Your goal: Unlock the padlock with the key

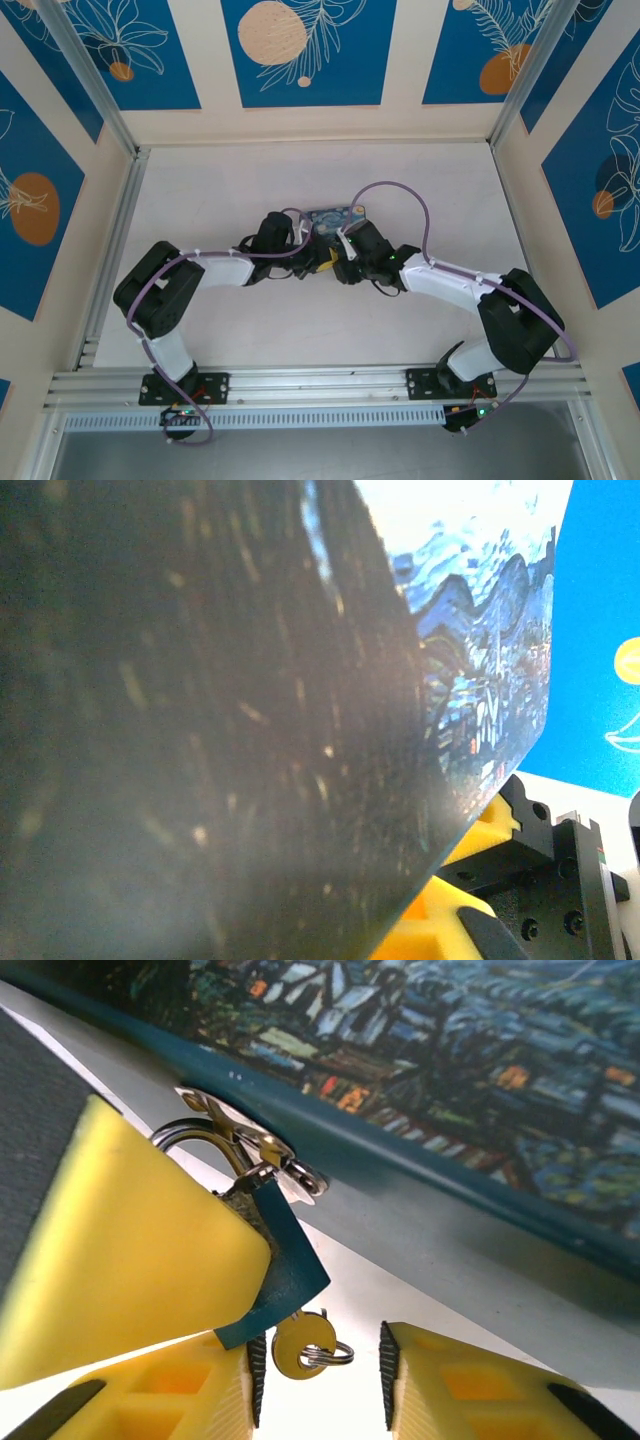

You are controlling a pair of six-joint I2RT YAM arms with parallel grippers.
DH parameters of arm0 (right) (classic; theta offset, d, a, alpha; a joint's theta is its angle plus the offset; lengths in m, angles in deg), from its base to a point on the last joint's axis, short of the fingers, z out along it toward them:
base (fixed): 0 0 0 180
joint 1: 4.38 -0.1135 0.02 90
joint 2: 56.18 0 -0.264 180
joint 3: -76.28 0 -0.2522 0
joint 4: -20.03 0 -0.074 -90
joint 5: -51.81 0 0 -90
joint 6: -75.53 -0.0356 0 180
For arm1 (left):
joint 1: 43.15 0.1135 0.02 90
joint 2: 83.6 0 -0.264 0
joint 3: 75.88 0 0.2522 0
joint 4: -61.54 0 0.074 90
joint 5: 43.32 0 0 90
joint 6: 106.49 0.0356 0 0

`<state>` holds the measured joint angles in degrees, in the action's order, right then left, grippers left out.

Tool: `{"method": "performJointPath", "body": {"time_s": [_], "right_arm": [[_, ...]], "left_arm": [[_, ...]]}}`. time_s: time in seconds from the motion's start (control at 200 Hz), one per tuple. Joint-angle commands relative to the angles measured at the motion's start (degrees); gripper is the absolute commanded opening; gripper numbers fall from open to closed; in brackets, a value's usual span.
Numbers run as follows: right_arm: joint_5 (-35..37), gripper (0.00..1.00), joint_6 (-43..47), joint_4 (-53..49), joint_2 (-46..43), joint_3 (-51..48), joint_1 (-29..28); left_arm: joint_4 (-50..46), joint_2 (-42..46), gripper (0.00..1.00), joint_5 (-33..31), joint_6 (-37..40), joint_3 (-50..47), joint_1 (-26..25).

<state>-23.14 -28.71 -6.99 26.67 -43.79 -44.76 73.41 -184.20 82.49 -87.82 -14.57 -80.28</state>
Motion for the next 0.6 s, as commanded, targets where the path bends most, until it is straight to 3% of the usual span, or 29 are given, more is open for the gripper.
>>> {"method": "performJointPath", "body": {"time_s": [0.0, 0.42, 0.595], "right_arm": [[0.9, 0.35, 0.7, 1.0, 0.6, 2.6, -0.3], [-2.3, 0.17, -1.7, 1.0, 1.9, 5.1, 0.2], [-8.0, 0.13, -4.1, 2.4, -0.1, 3.4, 2.0]], "left_arm": [[0.1, -0.1, 0.00, 3.2, 1.4, 1.8, 0.2], [0.0, -0.1, 0.00, 3.9, 1.7, 1.4, 0.2], [-0.6, -0.2, 0.00, 4.2, 2.2, 1.3, 0.2]]}}
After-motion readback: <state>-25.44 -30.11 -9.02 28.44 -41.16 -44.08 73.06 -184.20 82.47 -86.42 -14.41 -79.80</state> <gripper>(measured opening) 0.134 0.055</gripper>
